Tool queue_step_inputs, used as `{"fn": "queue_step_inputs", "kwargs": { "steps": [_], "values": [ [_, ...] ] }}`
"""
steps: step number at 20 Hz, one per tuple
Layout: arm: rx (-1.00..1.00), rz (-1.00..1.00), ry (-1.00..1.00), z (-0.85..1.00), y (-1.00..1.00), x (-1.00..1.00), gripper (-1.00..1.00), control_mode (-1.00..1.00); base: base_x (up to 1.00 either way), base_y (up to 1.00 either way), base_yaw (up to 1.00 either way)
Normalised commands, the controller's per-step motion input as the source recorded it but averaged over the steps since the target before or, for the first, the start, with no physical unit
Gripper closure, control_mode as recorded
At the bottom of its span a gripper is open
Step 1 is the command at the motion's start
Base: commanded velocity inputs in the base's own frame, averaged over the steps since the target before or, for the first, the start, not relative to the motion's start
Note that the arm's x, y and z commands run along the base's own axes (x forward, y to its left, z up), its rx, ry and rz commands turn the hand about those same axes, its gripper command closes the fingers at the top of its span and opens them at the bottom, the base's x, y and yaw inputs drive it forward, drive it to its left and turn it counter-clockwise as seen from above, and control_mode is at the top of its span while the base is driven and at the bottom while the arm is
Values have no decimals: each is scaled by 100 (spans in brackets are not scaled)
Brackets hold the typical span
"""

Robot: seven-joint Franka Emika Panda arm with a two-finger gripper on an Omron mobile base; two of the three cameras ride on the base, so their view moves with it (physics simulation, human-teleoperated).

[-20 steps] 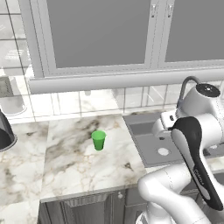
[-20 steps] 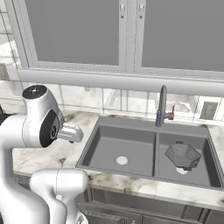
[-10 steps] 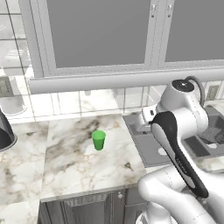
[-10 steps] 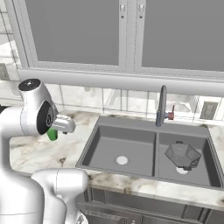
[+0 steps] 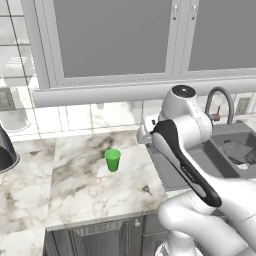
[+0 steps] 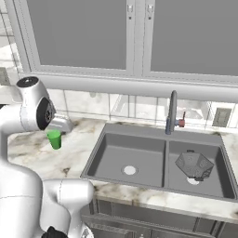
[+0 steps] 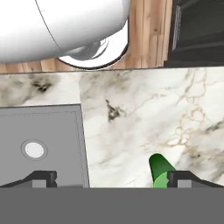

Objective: Place the cup in the left basin and the colander in the right basin of the sink.

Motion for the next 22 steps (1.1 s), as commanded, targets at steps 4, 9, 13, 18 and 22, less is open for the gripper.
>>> {"fn": "queue_step_inputs", "kwargs": {
  "steps": [4,9,13,18,22],
  "values": [
    [0,3,3,0,38,22,-100,-100,0,0,0],
    [0,4,0,-13,32,23,-100,-100,0,0,0],
    [0,4,0,-19,32,31,-100,-100,0,0,0],
    [0,4,0,-26,28,32,-100,-100,0,0,0],
    [0,2,0,-25,17,28,-100,-100,0,0,0]
  ]
}}
